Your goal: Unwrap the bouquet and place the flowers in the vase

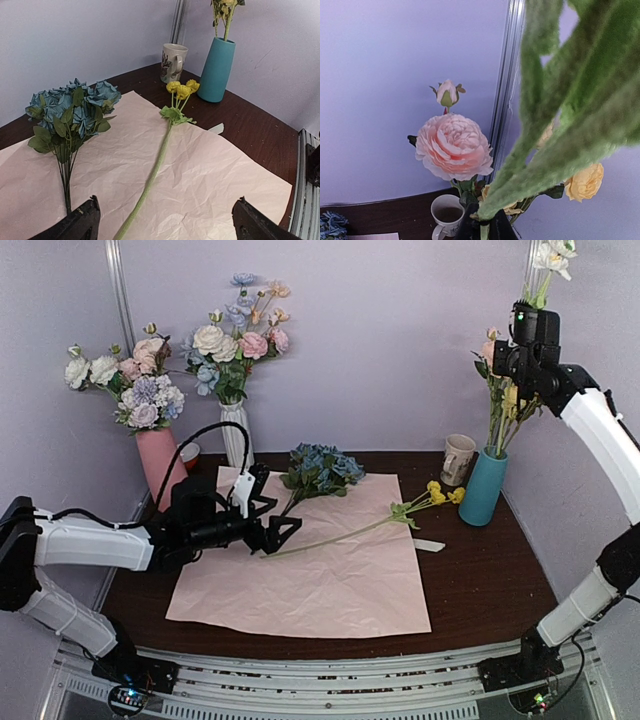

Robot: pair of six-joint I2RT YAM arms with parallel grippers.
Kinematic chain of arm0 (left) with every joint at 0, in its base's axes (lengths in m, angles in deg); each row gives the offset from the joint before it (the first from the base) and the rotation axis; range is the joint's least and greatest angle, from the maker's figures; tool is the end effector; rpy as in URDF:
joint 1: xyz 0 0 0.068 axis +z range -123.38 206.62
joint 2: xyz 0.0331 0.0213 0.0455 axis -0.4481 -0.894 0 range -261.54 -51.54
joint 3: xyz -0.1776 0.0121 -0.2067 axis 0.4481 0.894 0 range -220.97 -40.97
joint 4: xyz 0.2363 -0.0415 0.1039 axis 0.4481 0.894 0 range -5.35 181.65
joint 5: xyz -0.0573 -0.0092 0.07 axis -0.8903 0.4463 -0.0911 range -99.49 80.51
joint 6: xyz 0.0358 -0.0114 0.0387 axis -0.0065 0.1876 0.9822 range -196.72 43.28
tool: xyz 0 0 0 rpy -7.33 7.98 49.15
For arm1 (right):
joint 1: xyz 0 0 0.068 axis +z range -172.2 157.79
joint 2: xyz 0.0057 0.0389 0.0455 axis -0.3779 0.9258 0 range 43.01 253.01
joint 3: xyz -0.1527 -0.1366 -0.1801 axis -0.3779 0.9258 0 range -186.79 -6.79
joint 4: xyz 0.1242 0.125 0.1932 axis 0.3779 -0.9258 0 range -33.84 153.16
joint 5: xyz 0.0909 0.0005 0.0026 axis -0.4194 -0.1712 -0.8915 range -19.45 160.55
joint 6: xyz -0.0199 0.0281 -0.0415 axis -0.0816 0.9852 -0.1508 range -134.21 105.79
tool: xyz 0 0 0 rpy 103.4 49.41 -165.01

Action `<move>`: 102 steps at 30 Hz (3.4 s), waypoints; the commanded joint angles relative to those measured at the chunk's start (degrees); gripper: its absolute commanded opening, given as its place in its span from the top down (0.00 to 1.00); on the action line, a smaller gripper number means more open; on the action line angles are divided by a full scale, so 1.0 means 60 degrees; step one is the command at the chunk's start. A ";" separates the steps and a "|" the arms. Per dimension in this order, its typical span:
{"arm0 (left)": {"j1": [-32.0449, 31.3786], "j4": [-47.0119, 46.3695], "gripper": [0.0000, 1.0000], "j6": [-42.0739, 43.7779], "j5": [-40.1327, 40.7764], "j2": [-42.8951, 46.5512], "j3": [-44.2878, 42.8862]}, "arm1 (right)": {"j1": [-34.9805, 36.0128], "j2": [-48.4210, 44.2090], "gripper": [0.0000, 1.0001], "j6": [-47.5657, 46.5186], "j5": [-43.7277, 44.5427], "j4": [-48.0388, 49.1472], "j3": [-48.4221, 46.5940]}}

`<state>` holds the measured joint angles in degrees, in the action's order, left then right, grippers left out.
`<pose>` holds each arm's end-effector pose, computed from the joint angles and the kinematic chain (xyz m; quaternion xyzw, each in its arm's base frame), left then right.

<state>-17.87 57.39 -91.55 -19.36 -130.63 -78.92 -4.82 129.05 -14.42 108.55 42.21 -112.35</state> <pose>0.2097 -0.2146 0.2306 0.2521 0.7447 -0.3629 0.5002 0.3068 0.0731 0.5127 0.1211 0.7037 -0.1318 0.6876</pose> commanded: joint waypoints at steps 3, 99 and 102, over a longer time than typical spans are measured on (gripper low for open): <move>-0.0041 -0.0216 0.06 0.0214 -0.0084 -0.0119 -0.0310 | -0.0179 -0.0398 1.00 0.0556 -0.0055 0.0097 0.1247; 0.0719 0.4106 0.32 0.4040 -0.0578 -0.5318 -0.3965 | 0.1087 -0.2095 0.18 0.3770 -0.8602 0.2603 0.9302; 0.0731 0.4026 0.40 0.4064 -0.0693 -0.5577 -0.4137 | 0.1087 -0.2094 0.18 0.3781 -0.8632 0.2598 0.9299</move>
<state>-13.91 83.00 -68.97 -20.25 -161.82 -101.63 1.46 117.08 7.29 57.58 56.79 -57.03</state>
